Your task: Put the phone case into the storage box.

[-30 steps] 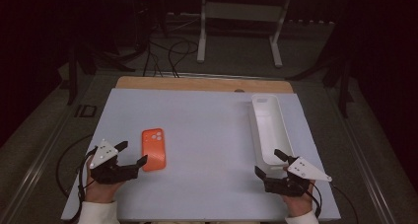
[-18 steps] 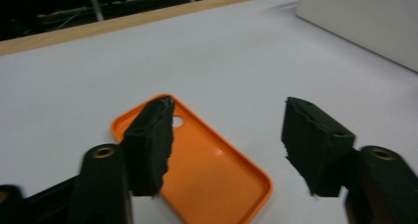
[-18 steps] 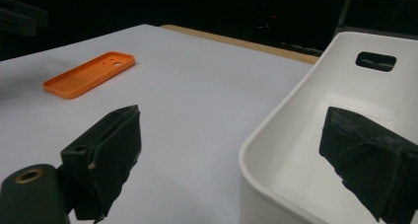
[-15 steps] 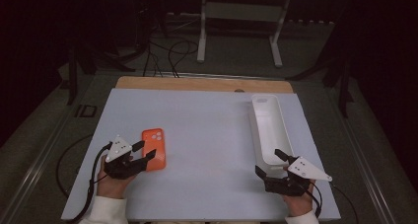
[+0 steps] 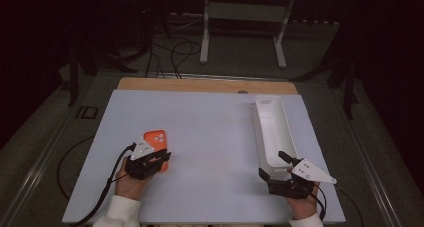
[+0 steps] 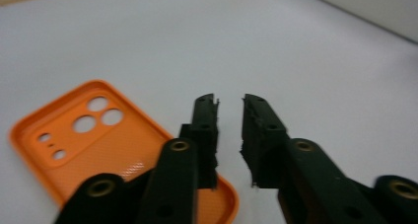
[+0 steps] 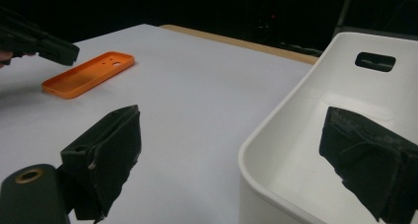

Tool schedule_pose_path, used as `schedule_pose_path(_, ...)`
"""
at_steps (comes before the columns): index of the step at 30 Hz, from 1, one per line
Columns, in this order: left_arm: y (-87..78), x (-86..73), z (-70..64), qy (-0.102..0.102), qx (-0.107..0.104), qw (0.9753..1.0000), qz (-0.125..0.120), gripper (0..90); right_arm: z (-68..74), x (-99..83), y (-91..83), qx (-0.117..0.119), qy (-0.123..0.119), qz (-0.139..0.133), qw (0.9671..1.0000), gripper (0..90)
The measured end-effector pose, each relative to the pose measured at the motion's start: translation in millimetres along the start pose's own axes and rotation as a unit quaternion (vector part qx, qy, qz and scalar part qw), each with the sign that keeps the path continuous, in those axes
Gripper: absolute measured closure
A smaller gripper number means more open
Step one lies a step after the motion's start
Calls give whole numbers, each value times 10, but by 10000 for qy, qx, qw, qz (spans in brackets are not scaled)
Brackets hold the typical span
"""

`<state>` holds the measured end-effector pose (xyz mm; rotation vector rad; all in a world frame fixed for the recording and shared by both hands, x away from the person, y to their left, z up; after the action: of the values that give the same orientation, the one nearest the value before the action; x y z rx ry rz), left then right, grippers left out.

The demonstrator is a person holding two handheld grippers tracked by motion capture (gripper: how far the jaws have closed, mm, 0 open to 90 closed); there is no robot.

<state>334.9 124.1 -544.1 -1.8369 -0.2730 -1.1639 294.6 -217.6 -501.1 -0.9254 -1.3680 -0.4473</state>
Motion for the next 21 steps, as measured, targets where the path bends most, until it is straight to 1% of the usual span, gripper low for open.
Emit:
schedule_pose_path(1, 20, -8, 0, 32, 41, 10000, 55, 801, -1, -1, 0, -3, -1, 4, 10000, 89)
schedule_pose_path(4, 84, -29, -17, 62, 28, 9998, 181, 894, -1, 3, -2, -6, 0, -7, 10000, 89)
schedule_pose_path(5, 113, -50, -26, 89, 12, 9996, 272, 898, -1, 4, -3, -9, -5, -7, 10000, 88)
schedule_pose_path(9, 175, -120, -25, 163, 94, 9985, 506, 900, 0, 4, -3, -5, -7, -4, 10000, 88)
schedule_pose_path(11, 186, -133, -20, 171, 116, 9983, 548, 900, 1, 5, -3, -2, -10, -7, 10000, 89)
schedule_pose_path(12, 228, -173, -11, 150, 156, 9975, 675, 900, 1, 6, -2, -2, -12, -10, 10000, 89)
schedule_pose_path(15, 280, -240, 10, 147, 222, 9957, 888, 900, 1, 5, 1, 1, -20, -7, 10000, 89)
schedule_pose_path(17, 283, -245, 5, 126, 201, 9958, 882, 900, 1, 3, 1, 1, -23, -3, 10000, 89)
schedule_pose_path(21, 240, -268, 27, 140, 318, 9951, 926, 900, -4, 3, -2, -6, -10, -4, 10000, 89)
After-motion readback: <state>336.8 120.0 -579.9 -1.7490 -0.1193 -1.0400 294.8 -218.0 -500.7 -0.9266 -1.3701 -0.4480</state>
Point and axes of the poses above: each handheld gripper's, and its own axes: y roughly forward along the jaws, x roughly out of its top, z roughly to its left, the point moved 9 cm from there along y, roughly forward along the jaws, and after that the axes turned 5 degrees about -y, right-handed, at the moved point
